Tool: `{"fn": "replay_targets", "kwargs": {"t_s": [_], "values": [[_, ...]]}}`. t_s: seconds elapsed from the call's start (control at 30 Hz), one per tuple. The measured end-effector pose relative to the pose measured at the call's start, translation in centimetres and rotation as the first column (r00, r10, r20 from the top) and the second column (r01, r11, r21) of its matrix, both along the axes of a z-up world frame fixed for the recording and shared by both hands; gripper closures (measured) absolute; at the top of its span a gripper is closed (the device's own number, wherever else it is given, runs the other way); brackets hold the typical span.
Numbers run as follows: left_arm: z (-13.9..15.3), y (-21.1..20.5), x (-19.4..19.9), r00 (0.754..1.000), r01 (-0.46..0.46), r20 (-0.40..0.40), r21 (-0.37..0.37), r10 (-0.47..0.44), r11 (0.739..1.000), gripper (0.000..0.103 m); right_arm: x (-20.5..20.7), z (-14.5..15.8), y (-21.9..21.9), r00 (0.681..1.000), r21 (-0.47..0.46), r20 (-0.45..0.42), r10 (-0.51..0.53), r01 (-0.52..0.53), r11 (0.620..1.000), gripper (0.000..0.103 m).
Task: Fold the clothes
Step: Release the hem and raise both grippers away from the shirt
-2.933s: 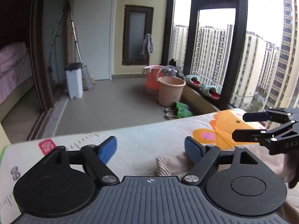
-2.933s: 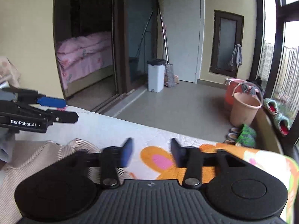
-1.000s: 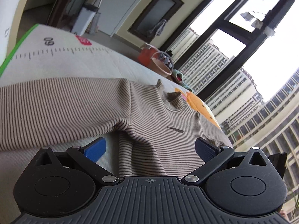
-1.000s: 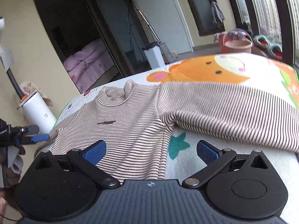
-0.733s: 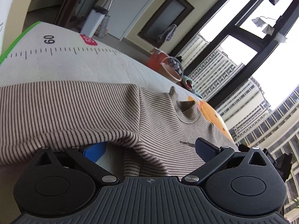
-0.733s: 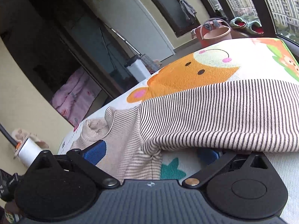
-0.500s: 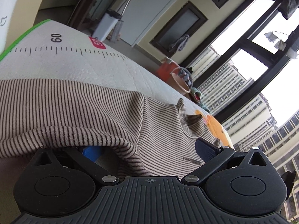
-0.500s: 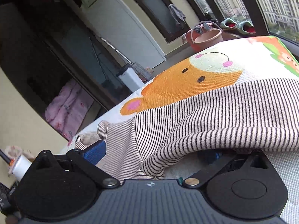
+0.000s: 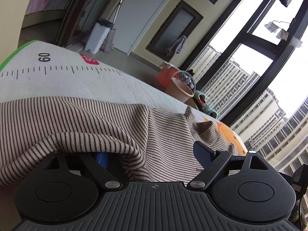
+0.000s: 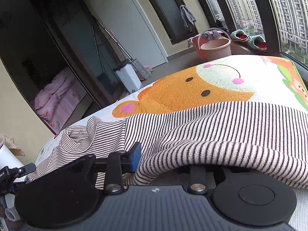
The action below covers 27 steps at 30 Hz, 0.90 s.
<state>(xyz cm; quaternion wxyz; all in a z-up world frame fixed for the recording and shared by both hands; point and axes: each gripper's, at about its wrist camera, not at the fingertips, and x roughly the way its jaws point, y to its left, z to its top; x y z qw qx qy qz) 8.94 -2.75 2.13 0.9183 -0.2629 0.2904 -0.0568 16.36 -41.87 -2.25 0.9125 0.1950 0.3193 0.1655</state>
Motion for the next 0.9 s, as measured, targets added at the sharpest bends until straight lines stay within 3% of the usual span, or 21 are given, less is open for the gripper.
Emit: {"fn": "replay_targets", "kwargs": {"t_s": [0.03, 0.1, 0.17, 0.2, 0.3, 0.37, 0.47, 0.53, 0.63, 0.73, 0.9], "values": [[0.3, -0.4, -0.2, 1.000, 0.001, -0.008, 0.028, -0.001, 1.000, 0.009, 0.1, 0.0, 0.1, 1.000, 0.002, -0.003, -0.002, 0.002, 1.000, 0.067], [1.1, -1.2, -0.9, 0.999, 0.012, -0.032, 0.093, -0.009, 0.996, 0.006, -0.5, 0.6, 0.1, 1.000, 0.023, -0.016, 0.001, 0.000, 1.000, 0.049], [2.5, -1.6, -2.3, 0.997, 0.052, -0.068, 0.131, -0.044, 0.990, 0.003, -2.8, 2.6, 0.1, 0.999, 0.025, -0.019, 0.036, -0.035, 0.999, 0.005], [3.4, -1.7, -3.2, 0.994, 0.073, -0.091, 0.143, -0.060, 0.987, 0.000, -4.0, 3.6, 0.1, 0.998, 0.026, -0.020, 0.053, -0.053, 0.998, 0.002], [7.8, -2.6, -6.9, 0.991, 0.091, -0.112, 0.179, -0.072, 0.980, 0.000, -7.4, 6.6, 0.0, 0.994, 0.029, -0.024, 0.105, -0.105, 0.994, 0.001], [11.7, -3.9, -10.1, 0.996, 0.091, -0.044, 0.219, -0.083, 0.971, 0.000, -9.7, 8.6, 0.0, 0.990, 0.031, -0.026, 0.140, -0.139, 0.990, 0.000], [19.0, -6.8, -15.5, 0.991, 0.078, 0.084, 0.307, -0.109, 0.948, 0.000, -15.2, 14.6, 0.0, 0.974, 0.085, 0.018, 0.226, -0.227, 0.970, 0.000], [22.7, -9.0, -18.8, 0.982, 0.081, 0.133, 0.334, -0.132, 0.939, 0.000, -19.2, 18.6, 0.2, 0.976, 0.121, 0.064, 0.210, -0.216, 0.969, 0.000], [26.5, -11.3, -22.7, 0.974, 0.150, 0.115, 0.309, -0.194, 0.939, 0.000, -24.7, 23.5, 0.3, 0.987, 0.172, 0.133, 0.091, -0.113, 0.979, 0.000], [28.0, -12.6, -25.5, 0.968, 0.191, 0.100, 0.293, -0.229, 0.937, 0.000, -28.6, 27.1, 1.1, 0.990, 0.134, 0.105, 0.096, -0.109, 0.985, 0.000], [26.5, -13.5, -27.0, 0.985, 0.167, -0.023, 0.335, -0.169, 0.928, 0.000, -32.8, 29.6, 2.8, 0.958, 0.091, -0.071, 0.279, -0.272, 0.958, 0.000]]}}
